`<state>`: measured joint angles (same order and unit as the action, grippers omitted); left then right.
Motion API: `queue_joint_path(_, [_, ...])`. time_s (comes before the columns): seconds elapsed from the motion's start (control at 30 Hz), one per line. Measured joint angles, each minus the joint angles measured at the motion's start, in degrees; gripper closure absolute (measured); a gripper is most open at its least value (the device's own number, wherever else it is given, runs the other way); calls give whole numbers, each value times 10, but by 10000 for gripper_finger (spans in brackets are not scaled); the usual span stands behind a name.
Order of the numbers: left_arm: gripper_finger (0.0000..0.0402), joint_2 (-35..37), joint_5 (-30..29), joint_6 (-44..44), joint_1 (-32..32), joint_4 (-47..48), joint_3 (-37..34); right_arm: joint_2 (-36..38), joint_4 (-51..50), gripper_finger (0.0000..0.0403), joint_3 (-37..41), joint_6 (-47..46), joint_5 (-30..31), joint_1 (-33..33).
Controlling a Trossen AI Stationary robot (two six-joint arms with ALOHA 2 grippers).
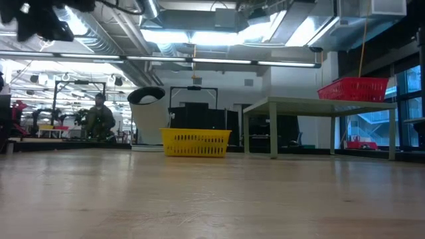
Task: Pick & Place Office Desk Supplies
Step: Put the black bin filled with spring keychain on the shelf
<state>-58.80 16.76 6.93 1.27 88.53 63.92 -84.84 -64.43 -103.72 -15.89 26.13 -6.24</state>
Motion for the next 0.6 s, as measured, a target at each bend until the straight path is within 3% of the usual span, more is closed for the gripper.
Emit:
queue_joint_path(0.1, [261,-14,56,61,61,-34,0,0,-19,277,0,0,0,-4])
queue_joint_path(0.2, [261,-25,47,125,148,-80,0,0,-35,277,0,0,0,-11])
queue_joint_path(0.4, [261,-74,-68,258,347,-221,0,2,-38,277,0,-1,44,-28])
queue_joint_path(0.6, [261,-148,-159,403,533,-269,0,17,-39,276,0,-48,62,-34])
